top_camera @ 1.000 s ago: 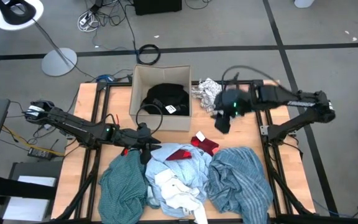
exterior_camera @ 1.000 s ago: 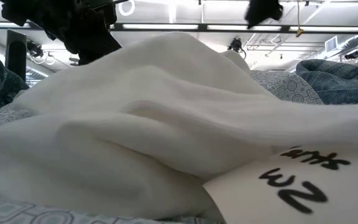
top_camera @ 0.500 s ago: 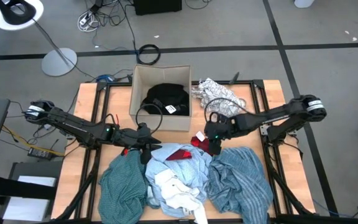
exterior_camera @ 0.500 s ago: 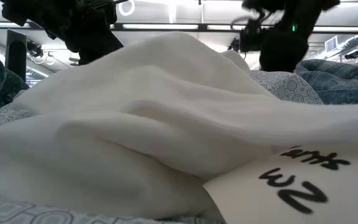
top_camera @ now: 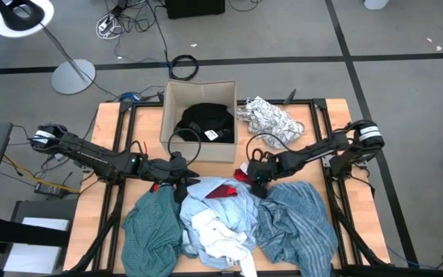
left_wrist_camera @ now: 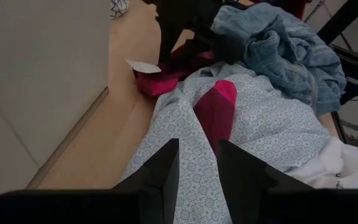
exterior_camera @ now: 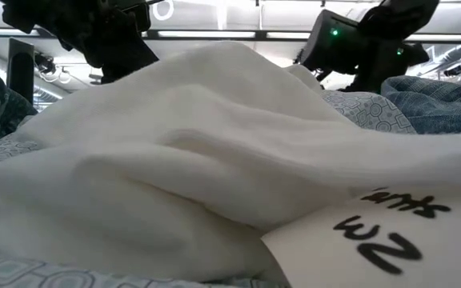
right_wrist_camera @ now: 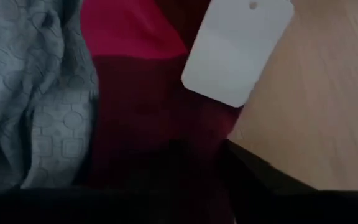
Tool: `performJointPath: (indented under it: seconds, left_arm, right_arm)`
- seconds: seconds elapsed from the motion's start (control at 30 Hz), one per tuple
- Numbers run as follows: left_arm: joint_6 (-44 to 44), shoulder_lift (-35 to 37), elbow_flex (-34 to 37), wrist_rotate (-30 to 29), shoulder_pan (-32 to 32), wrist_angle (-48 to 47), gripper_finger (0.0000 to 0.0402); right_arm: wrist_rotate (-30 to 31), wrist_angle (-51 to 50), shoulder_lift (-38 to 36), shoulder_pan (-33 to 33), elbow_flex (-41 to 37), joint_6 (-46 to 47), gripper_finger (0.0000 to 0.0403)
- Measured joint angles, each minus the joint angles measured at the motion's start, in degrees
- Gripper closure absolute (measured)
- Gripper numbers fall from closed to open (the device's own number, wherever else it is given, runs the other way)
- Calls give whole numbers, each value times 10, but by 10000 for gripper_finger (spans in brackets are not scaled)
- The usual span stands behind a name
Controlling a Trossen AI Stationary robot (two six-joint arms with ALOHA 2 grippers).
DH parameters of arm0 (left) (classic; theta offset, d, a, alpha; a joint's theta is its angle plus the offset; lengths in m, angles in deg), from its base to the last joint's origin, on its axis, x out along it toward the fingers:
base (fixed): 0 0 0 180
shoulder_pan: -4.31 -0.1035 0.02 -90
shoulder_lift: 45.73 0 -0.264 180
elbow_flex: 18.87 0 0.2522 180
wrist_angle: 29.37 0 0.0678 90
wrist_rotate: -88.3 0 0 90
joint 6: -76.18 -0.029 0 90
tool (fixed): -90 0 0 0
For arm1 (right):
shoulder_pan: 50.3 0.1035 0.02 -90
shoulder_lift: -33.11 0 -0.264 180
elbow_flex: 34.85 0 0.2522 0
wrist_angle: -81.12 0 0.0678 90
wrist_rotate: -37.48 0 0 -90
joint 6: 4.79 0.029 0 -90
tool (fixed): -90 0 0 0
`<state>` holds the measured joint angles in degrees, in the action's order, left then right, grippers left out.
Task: Sort clothes
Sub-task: Put the right red sock into the laundry organizer
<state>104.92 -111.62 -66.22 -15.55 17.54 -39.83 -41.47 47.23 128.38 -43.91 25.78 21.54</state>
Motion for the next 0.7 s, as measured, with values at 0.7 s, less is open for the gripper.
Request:
performJointPath:
  seconds: [0.7]
  left_arm:
    - [0, 0, 0, -1, 0, -1, 289]
  right_arm:
    - [161, -245, -255, -30, 259, -144, 401]
